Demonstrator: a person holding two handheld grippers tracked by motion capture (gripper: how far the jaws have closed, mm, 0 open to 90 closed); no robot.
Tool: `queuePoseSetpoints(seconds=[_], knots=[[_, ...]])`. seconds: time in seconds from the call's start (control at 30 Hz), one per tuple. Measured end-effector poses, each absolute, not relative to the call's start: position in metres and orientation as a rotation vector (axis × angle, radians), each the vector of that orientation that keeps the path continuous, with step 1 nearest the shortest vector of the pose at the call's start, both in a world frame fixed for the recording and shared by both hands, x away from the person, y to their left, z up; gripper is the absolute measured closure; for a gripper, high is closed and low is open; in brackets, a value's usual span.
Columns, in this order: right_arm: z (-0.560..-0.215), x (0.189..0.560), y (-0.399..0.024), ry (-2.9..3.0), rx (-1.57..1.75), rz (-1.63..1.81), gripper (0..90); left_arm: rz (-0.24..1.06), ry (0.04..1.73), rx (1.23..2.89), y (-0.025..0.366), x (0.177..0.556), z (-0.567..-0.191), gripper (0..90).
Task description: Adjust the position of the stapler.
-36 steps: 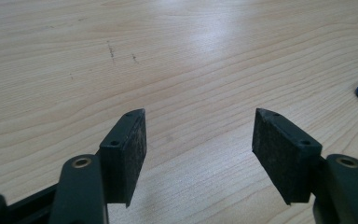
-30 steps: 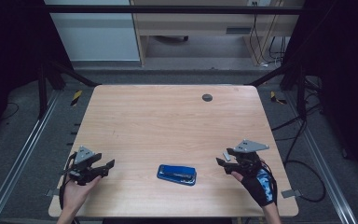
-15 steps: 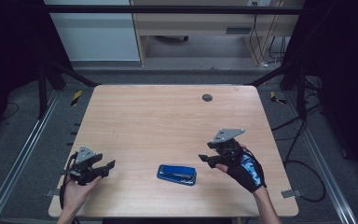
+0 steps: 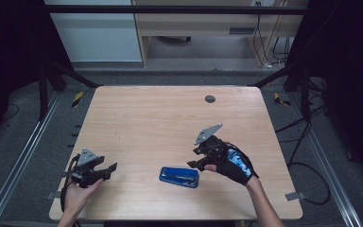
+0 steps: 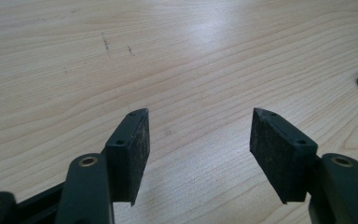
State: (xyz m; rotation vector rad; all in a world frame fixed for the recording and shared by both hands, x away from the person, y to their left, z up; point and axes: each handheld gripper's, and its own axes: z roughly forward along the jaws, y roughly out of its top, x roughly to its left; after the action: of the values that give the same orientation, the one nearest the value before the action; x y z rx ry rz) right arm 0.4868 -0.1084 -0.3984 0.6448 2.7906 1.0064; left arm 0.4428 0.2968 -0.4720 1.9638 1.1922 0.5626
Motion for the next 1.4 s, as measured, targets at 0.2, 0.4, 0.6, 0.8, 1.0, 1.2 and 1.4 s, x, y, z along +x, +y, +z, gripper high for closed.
queuePoseSetpoints(seconds=[0.2,0.4,0.6,0.8,1.0,1.2,1.4], knots=[[-0.404,0.488,-0.091,2.865,0.578,0.900,45.9,0.562,1.187,1.972,0.296,0.443,-0.472,38.0],[-0.410,0.488,-0.080,2.918,0.547,0.843,47.6,0.558,1.184,1.981,0.295,0.443,-0.473,38.0],[-0.418,0.488,-0.072,2.957,0.506,0.790,47.8,0.550,1.188,1.988,0.295,0.444,-0.474,37.6],[-0.425,0.486,-0.064,2.984,0.477,0.742,48.4,0.548,1.181,2.000,0.294,0.444,-0.474,37.4],[-0.434,0.487,-0.059,3.005,0.462,0.668,49.4,0.551,1.179,2.009,0.293,0.444,-0.475,37.2],[-0.444,0.490,-0.052,3.028,0.450,0.600,53.0,0.549,1.177,2.014,0.293,0.445,-0.475,37.1],[-0.452,0.493,-0.047,3.037,0.424,0.553,57.6,0.548,1.175,2.022,0.293,0.445,-0.476,37.1]])
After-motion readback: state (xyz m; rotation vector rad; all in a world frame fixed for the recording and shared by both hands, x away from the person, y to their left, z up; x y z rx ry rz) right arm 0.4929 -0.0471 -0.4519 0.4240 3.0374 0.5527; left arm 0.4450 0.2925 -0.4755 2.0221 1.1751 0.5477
